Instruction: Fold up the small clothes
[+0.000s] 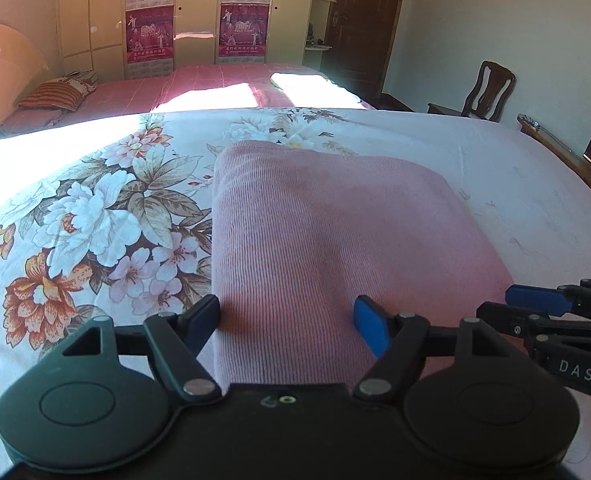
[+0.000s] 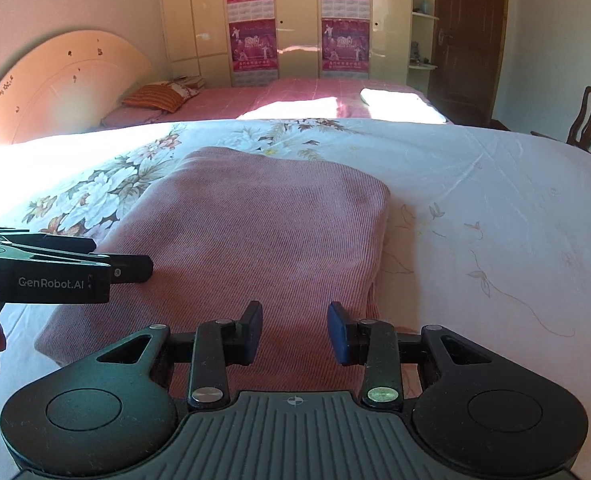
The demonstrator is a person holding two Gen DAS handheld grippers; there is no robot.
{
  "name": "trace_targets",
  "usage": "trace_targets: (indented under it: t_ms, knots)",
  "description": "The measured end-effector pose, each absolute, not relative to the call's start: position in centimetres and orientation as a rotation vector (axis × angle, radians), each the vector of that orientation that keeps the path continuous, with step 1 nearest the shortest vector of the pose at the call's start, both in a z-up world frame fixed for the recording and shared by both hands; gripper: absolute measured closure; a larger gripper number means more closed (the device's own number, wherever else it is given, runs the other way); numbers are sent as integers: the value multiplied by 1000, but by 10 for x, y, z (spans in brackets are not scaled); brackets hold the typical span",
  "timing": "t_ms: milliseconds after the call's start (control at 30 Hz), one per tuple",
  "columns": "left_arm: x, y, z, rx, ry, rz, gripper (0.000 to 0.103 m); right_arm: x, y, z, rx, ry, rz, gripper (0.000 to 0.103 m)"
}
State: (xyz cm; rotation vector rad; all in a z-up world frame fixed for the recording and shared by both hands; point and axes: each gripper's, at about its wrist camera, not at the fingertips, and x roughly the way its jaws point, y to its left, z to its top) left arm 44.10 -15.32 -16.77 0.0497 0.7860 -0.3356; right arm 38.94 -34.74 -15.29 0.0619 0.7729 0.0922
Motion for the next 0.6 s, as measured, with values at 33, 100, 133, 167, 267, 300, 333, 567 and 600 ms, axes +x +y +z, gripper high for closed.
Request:
trace_targets:
  t_ms: [33, 100, 133, 167, 267, 300, 333, 567, 600]
  knots:
    - [439, -153, -169, 51, 787, -334, 29, 387, -349, -155, 59, 778, 88, 67]
    - [436, -154, -172, 62, 783, -331, 29, 385, -351, -164, 32, 794, 65, 67]
    - [435, -155, -173, 68, 784, -328, 29, 386, -353, -168, 30, 802, 53, 67]
    - [435, -155, -172, 67, 786, -326, 29, 385, -357, -168, 52, 799, 54, 67]
    - [429, -150, -165, 35, 796, -333, 29, 382, -356, -159, 54, 790, 57, 67]
    - [425, -149, -164, 36, 793, -340, 29, 378, -357, -155, 53, 777, 59, 67]
    - [421, -148, -165, 45, 792, -342, 29, 374, -356, -152, 49, 767, 62, 67]
    - [417, -147, -188, 41, 860, -330, 26, 363, -369, -179, 111, 838, 26, 67]
    - [416, -147, -188, 39, 860, -328, 26, 363, -370, -177, 115, 838, 25, 67]
